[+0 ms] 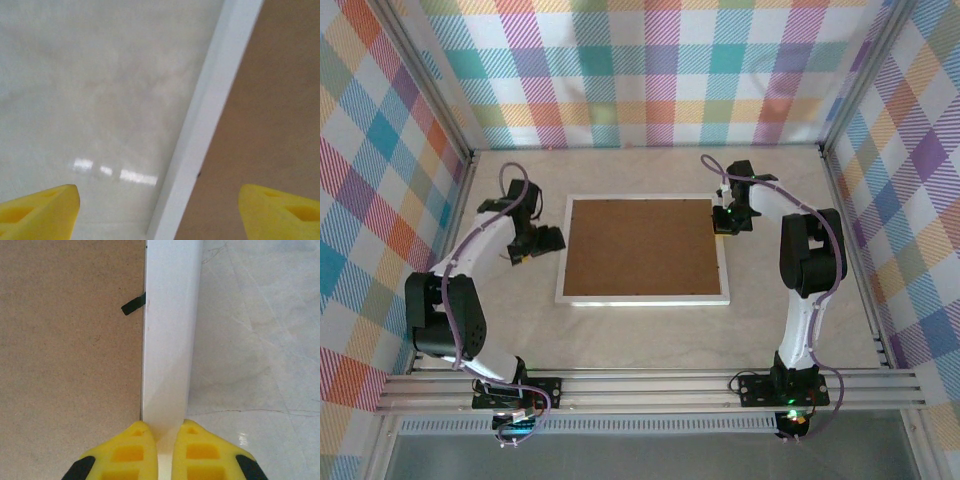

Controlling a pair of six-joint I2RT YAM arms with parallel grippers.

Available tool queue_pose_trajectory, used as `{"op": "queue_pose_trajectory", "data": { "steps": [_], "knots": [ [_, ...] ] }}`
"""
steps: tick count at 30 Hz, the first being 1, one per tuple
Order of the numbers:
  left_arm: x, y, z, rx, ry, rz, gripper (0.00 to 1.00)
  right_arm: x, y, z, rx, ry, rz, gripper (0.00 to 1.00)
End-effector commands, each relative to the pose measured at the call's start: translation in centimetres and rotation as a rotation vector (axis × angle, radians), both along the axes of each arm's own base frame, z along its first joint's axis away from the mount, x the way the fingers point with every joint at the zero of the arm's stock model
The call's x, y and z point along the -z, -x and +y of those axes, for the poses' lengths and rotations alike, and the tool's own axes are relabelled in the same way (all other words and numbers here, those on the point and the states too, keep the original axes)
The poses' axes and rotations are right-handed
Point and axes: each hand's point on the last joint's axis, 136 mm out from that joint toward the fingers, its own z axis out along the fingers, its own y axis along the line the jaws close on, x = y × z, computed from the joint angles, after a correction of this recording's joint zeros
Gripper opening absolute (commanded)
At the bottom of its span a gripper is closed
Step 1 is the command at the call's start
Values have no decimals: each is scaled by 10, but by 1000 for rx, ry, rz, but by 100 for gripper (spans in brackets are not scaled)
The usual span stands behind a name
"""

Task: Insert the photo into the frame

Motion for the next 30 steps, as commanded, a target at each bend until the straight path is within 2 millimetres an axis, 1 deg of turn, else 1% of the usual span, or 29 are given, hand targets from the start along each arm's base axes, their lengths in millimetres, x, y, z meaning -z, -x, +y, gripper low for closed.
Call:
{"op": "queue_pose_trajectory", "data": {
  "steps": [1, 4, 6, 10, 16, 19, 25, 30],
  "knots": [
    [9, 19, 2, -44, 11, 14, 83, 21, 17, -4, -16, 51, 64, 9],
    [23, 30, 1, -63, 31, 32, 83, 22, 18, -3, -20, 44, 66, 9],
    [31, 34, -2, -73, 48, 41, 83, 22, 19, -2, -26, 40, 70, 9],
    [42, 33, -5, -78, 62, 53, 83, 23, 20, -3, -28, 45, 69, 9],
    [47, 18, -6, -77, 60, 40, 83, 22, 20, -3, -33, 42, 67, 8],
    [51, 14, -7, -78, 60, 52, 83, 21, 20, -2, -37, 41, 68, 9],
    [57, 18, -5, -78, 48, 77, 83, 23, 20, -3, -40, 48, 68, 9],
    [62, 24, -13, -59, 72, 97, 82, 24, 19, -1, -38, 38, 71, 9]
  ]
}}
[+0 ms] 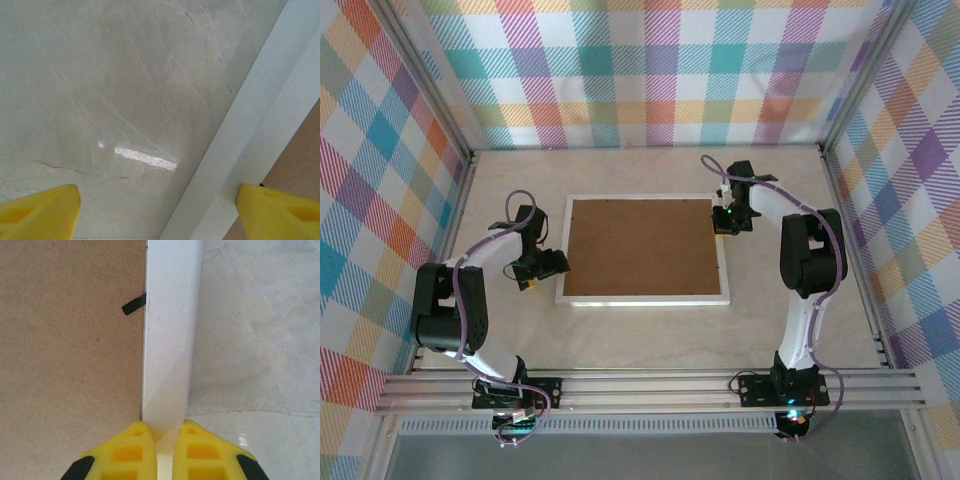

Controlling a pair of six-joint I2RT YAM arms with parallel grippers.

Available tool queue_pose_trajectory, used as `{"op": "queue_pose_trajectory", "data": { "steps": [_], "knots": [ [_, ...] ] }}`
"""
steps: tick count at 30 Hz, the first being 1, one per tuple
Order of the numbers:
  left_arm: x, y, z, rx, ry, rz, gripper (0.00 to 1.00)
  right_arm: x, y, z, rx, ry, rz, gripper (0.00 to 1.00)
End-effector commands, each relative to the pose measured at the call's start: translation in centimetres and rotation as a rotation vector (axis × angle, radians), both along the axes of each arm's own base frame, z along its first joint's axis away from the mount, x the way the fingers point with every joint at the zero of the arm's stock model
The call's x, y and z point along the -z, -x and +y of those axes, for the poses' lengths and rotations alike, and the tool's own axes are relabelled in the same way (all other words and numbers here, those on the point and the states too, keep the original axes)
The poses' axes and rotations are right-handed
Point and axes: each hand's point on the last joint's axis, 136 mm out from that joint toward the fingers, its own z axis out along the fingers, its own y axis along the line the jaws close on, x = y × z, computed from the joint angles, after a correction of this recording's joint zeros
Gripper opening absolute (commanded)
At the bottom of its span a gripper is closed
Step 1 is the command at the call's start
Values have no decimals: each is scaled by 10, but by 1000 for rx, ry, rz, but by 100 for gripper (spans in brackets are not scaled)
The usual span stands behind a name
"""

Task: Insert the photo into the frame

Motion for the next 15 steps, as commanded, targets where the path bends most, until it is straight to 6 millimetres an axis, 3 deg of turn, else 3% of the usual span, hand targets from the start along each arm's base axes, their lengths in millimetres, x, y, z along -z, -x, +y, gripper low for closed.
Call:
{"op": "queue_pose_trajectory", "data": {
  "steps": [1, 15],
  "knots": [
    [6, 2, -9, 18, 27, 18, 82, 24, 19, 0, -39, 34, 77, 9],
    [27, 19, -49, 234, -27, 182, 80, 26, 23, 15, -50, -24, 95, 8]
  ]
}}
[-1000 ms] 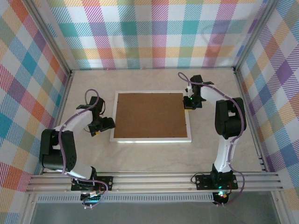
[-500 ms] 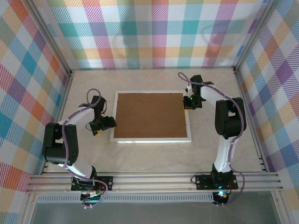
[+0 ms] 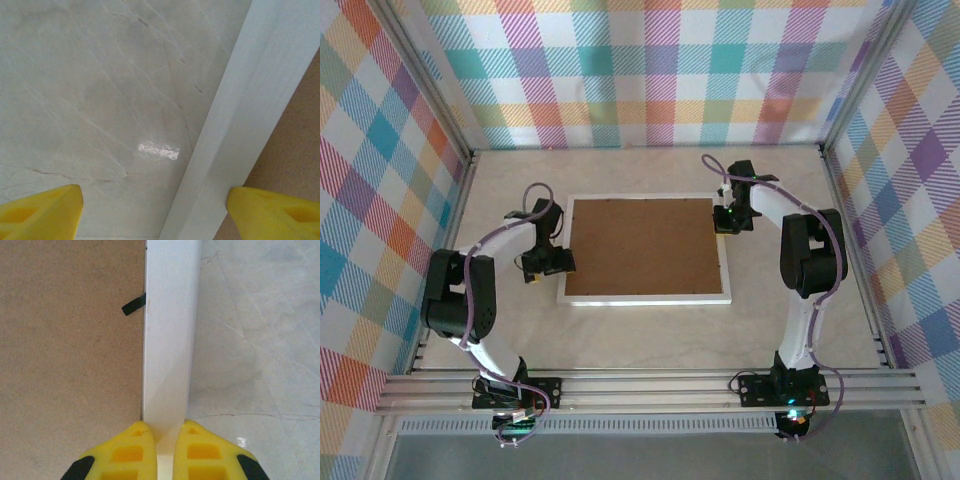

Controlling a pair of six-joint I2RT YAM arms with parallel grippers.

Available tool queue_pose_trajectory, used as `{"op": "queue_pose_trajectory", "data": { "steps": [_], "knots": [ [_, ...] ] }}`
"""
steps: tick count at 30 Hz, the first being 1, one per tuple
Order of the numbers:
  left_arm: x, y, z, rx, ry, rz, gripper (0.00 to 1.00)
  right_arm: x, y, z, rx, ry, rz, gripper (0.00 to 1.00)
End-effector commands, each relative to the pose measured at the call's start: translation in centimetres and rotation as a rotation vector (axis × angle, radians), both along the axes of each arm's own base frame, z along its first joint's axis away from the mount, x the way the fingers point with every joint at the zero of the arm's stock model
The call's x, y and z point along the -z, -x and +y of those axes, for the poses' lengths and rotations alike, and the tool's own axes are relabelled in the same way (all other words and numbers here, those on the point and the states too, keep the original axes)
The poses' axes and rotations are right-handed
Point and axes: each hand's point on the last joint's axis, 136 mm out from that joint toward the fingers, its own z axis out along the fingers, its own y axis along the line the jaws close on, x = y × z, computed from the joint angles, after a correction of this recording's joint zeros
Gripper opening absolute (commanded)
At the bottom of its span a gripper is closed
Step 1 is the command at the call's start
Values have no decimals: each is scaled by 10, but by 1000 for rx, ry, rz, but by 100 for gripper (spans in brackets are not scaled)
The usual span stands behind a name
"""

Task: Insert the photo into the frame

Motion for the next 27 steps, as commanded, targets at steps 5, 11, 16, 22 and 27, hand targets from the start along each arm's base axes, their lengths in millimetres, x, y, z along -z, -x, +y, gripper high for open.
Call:
{"op": "queue_pose_trajectory", "data": {
  "steps": [5, 11, 16, 22, 27],
  "knots": [
    [42, 36, -42, 136, 43, 190, 79, 27, 29, 24, -61, -41, 114, 8],
    [56, 44, -49, 183, -8, 251, 78, 29, 34, 35, -76, -54, 126, 8],
    [58, 40, -53, 210, -31, 264, 78, 33, 35, 30, -70, -30, 133, 8],
    [45, 28, -56, 215, -27, 224, 78, 31, 32, 19, -61, 25, 121, 8],
    [-8, -8, -54, 213, -36, 70, 81, 18, 23, 4, -21, 50, 93, 20]
  ]
}}
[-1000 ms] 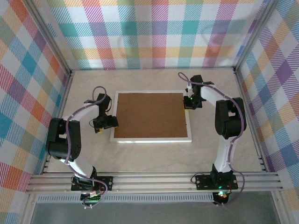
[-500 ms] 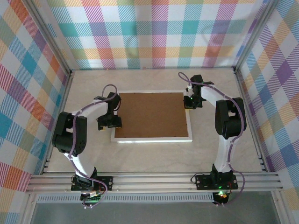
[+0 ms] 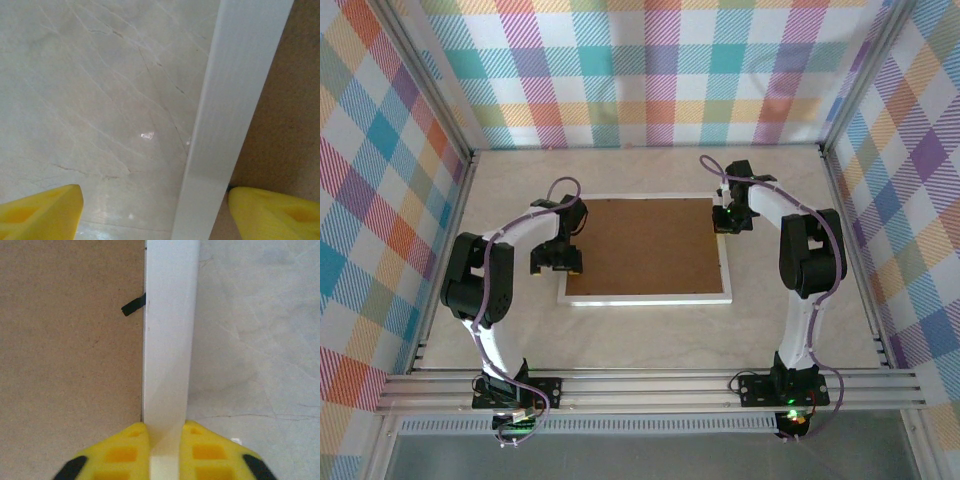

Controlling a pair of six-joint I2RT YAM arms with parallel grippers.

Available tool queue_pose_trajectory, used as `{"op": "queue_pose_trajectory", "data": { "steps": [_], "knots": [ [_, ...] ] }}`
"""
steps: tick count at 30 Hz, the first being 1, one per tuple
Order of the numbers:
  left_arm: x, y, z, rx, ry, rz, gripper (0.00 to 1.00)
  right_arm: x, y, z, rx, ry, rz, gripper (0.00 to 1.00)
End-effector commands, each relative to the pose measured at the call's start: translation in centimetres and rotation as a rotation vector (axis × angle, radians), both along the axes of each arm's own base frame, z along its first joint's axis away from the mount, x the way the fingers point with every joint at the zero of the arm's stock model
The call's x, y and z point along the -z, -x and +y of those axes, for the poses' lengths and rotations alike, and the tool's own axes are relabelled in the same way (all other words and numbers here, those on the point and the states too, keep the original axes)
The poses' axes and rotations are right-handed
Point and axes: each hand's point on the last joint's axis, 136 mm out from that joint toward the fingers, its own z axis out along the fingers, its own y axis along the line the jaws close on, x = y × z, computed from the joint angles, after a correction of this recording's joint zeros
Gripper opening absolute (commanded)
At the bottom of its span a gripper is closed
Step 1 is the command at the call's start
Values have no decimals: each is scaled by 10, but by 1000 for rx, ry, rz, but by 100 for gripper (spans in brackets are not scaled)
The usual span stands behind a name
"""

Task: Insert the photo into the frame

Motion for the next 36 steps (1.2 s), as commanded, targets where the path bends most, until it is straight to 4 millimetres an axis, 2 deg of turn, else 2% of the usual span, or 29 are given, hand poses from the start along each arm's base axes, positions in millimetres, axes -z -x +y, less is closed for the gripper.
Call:
{"op": "queue_pose_trajectory", "data": {
  "steps": [1, 4, 7, 9, 12, 14, 20, 26, 30, 36],
  "knots": [
    [-14, -12, -43, 64, 172, -33, 82, 11, 22, 3, -18, 17, 88, 24],
    [-44, -32, -32, 35, 176, -135, 83, -7, 15, -8, 7, 49, 40, 46],
    [-61, -46, -13, -49, 189, -246, 85, -23, 14, -14, 28, 68, 0, 64],
    [-58, -48, -6, -125, 249, -295, 87, -29, 16, -14, 35, 56, -15, 71],
    [-48, -48, -9, -203, 379, -346, 89, -29, 22, -11, 43, 31, -11, 79],
    [-39, -43, -17, -212, 450, -346, 99, -24, 27, -10, 49, 21, -4, 83],
    [-14, -28, -28, -212, 530, -325, 100, -10, 35, 1, 64, -67, 9, 85],
    [-1, -21, -33, -210, 567, -315, 99, -7, 42, 15, 53, -155, 15, 79],
    [3, -22, -47, -208, 647, -307, 96, -11, 38, 25, 48, -213, 8, 75],
    [-2, -18, -74, -169, 702, -304, 94, -22, 19, 13, 75, -149, -45, 73]
  ]
}}
